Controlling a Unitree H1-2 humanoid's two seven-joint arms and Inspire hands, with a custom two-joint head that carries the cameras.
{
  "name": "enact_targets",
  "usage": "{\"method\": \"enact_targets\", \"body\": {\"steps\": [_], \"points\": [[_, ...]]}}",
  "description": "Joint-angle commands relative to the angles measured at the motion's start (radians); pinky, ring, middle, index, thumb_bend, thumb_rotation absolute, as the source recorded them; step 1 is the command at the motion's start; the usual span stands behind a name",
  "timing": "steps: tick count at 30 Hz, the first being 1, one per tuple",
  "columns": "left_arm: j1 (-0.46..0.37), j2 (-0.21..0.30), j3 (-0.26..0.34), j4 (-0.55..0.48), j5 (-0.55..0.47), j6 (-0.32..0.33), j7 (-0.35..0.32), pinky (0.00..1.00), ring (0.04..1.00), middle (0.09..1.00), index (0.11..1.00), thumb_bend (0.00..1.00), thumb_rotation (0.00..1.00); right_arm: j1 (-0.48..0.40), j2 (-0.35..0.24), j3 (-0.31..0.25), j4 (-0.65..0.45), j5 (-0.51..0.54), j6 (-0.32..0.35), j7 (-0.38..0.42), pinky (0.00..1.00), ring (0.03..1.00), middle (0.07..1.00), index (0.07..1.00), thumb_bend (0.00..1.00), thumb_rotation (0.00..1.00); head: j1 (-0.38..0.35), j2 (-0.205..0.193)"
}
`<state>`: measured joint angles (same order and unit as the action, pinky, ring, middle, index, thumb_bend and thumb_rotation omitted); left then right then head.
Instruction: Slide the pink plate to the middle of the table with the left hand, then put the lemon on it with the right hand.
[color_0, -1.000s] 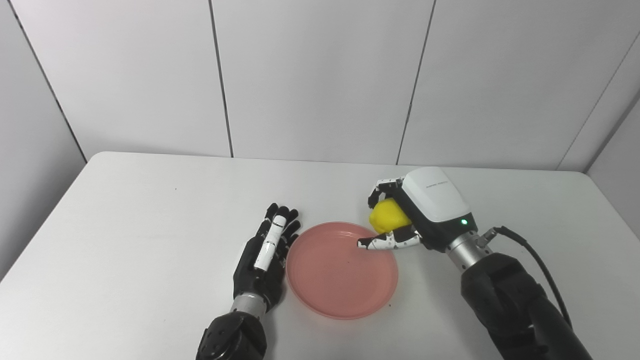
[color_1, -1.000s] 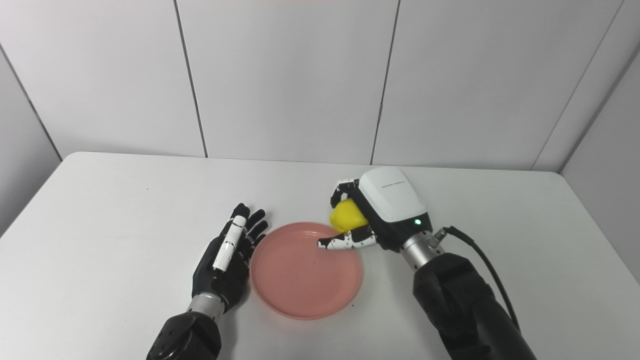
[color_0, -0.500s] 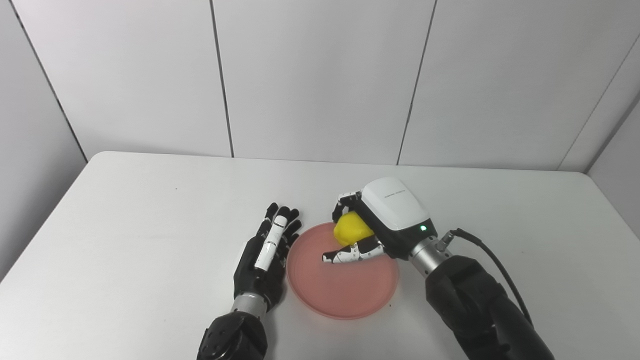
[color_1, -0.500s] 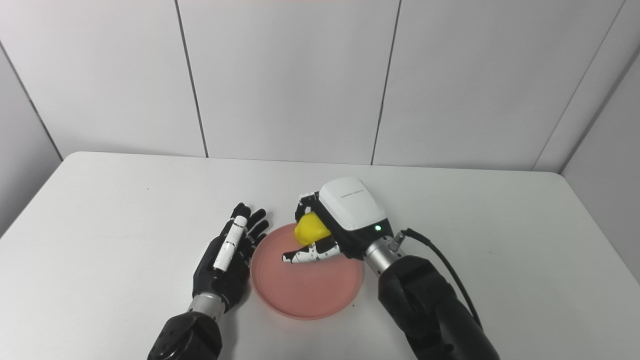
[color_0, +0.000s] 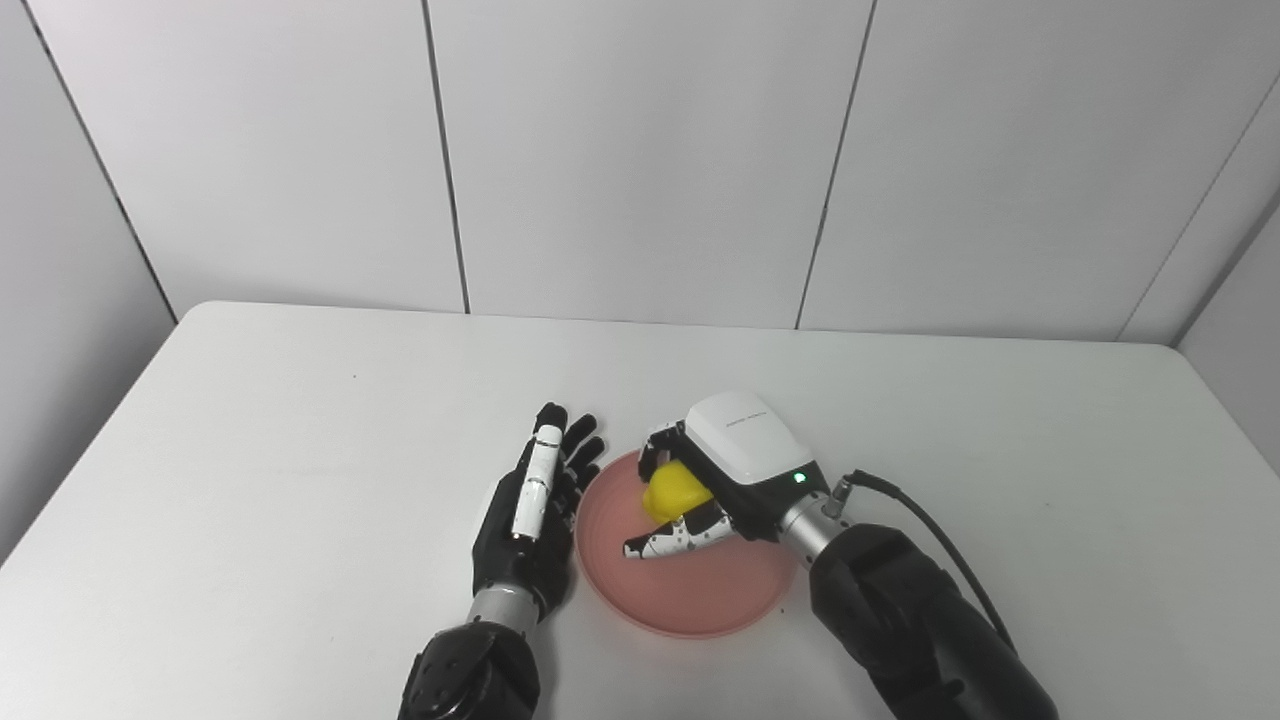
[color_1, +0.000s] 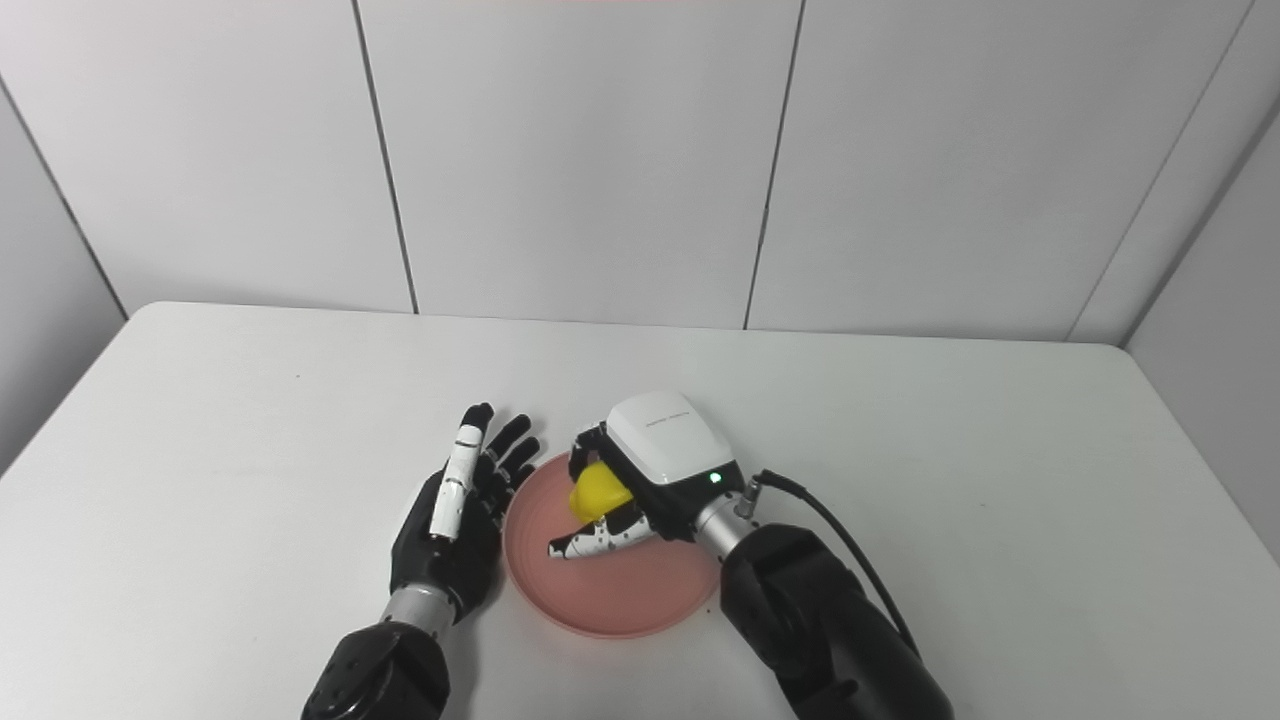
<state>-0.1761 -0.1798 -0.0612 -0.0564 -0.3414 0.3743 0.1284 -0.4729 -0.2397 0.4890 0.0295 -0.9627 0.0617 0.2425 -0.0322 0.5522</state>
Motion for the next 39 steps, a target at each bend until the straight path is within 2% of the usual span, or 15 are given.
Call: {"method": "enact_targets", "body": {"steps": [1, 3, 8, 20, 23, 25, 30, 31, 32, 35, 39], "points": [[0.034, -0.048, 0.001, 0.052, 0.010, 0.043, 0.009, 1.00, 0.934, 0.919, 0.982, 0.56, 0.89, -0.047, 0.002, -0.002, -0.002, -0.005, -0.037, -0.032, 0.20, 0.272, 0.357, 0.498, 0.55, 0.45, -0.001, 0.003], [0.034, -0.049, 0.003, 0.052, 0.010, 0.044, 0.010, 1.00, 0.933, 0.918, 0.974, 0.56, 0.91, -0.050, 0.003, 0.001, 0.003, 0.000, -0.027, -0.016, 0.21, 0.281, 0.367, 0.509, 0.54, 0.46, -0.004, 0.003], [0.030, -0.046, 0.006, 0.057, 0.007, 0.044, 0.006, 0.99, 0.933, 0.920, 0.979, 0.55, 0.95, -0.057, 0.007, 0.001, 0.012, 0.009, -0.024, -0.003, 0.20, 0.270, 0.352, 0.499, 0.55, 0.42, -0.009, 0.002], [0.027, -0.045, 0.011, 0.061, 0.008, 0.044, -0.002, 1.00, 0.929, 0.920, 0.983, 0.54, 0.93, -0.057, 0.005, 0.007, -0.002, 0.003, -0.020, 0.013, 0.19, 0.260, 0.347, 0.493, 0.55, 0.41, -0.015, 0.002], [0.026, -0.045, 0.012, 0.062, 0.011, 0.048, 0.000, 0.98, 0.927, 0.916, 0.980, 0.54, 0.91, -0.055, -0.002, 0.016, -0.011, -0.018, -0.015, 0.019, 0.18, 0.251, 0.332, 0.479, 0.59, 0.49, -0.016, 0.001], [0.025, -0.045, 0.012, 0.065, 0.012, 0.047, 0.000, 0.97, 0.926, 0.915, 0.980, 0.54, 0.91, -0.055, -0.004, 0.019, -0.015, -0.031, -0.013, 0.022, 0.18, 0.251, 0.332, 0.477, 0.61, 0.50, -0.017, 0.001], [0.024, -0.046, 0.015, 0.068, 0.007, 0.040, -0.005, 0.99, 0.929, 0.934, 0.975, 0.56, 0.90, -0.050, -0.007, 0.018, -0.025, -0.044, -0.018, 0.019, 0.19, 0.262, 0.349, 0.486, 0.72, 0.66, -0.018, 0.001], [0.024, -0.047, 0.015, 0.069, 0.009, 0.038, -0.005, 0.97, 0.930, 0.954, 0.977, 0.56, 0.89, -0.048, -0.008, 0.017, -0.028, -0.044, -0.019, 0.019, 0.21, 0.286, 0.368, 0.466, 0.77, 0.72, -0.018, 0.001], [0.024, -0.047, 0.014, 0.070, 0.012, 0.037, -0.005, 0.96, 0.931, 0.957, 0.977, 0.56, 0.89, -0.046, -0.009, 0.015, -0.032, -0.045, -0.019, 0.017, 0.21, 0.290, 0.371, 0.462, 0.78, 0.73, -0.019, 0.002], [0.023, -0.044, 0.012, 0.072, 0.016, 0.036, -0.008, 0.95, 0.947, 0.980, 0.988, 0.56, 0.89, -0.043, -0.013, 0.013, -0.043, -0.054, -0.021, 0.006, 0.29, 0.386, 0.480, 0.574, 0.85, 0.84, -0.019, 0.002], [0.023, -0.045, 0.010, 0.071, 0.021, 0.041, -0.005, 0.94, 0.939, 0.968, 0.980, 0.57, 0.88, -0.038, -0.015, 0.007, -0.052, -0.067, -0.011, 0.004, 0.34, 0.453, 0.555, 0.629, 0.90, 0.90, -0.018, 0.003]]}}
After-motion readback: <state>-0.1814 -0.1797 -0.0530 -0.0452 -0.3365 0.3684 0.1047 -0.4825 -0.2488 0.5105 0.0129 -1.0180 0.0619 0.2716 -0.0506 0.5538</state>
